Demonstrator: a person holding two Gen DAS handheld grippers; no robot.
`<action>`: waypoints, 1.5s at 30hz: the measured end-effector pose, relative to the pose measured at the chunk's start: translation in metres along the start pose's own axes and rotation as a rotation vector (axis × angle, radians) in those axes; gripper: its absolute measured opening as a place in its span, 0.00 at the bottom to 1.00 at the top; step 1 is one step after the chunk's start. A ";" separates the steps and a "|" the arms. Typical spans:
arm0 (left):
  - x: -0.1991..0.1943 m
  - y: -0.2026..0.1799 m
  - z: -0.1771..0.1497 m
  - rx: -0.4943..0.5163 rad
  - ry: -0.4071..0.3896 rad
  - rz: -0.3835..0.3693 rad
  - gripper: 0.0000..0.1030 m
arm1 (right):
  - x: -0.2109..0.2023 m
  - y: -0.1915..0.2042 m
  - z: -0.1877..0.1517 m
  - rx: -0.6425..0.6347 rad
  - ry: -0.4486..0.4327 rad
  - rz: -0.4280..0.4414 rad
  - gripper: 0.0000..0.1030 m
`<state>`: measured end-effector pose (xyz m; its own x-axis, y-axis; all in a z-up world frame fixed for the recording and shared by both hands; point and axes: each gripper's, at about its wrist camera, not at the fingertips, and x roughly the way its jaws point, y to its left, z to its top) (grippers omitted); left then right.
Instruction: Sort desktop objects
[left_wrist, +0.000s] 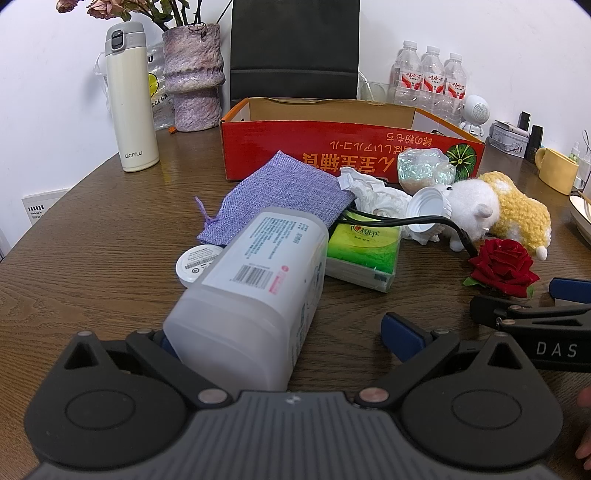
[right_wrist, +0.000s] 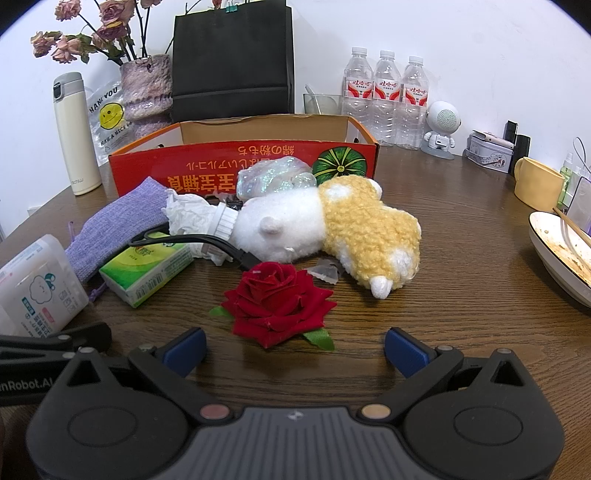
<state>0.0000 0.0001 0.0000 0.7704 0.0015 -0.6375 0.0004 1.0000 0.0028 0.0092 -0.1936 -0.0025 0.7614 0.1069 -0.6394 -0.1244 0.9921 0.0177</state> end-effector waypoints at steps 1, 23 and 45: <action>0.000 0.000 0.000 0.000 0.000 0.000 1.00 | 0.000 0.000 0.000 0.000 0.000 0.000 1.00; 0.000 0.000 0.000 0.000 -0.001 0.000 1.00 | 0.000 0.000 -0.001 0.000 -0.001 -0.001 1.00; -0.009 0.004 -0.006 0.017 -0.031 -0.042 1.00 | -0.004 -0.005 -0.002 -0.023 0.002 0.031 1.00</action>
<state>-0.0103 0.0043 0.0012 0.7890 -0.0411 -0.6130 0.0441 0.9990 -0.0101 0.0057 -0.1993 -0.0019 0.7553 0.1374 -0.6408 -0.1625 0.9865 0.0200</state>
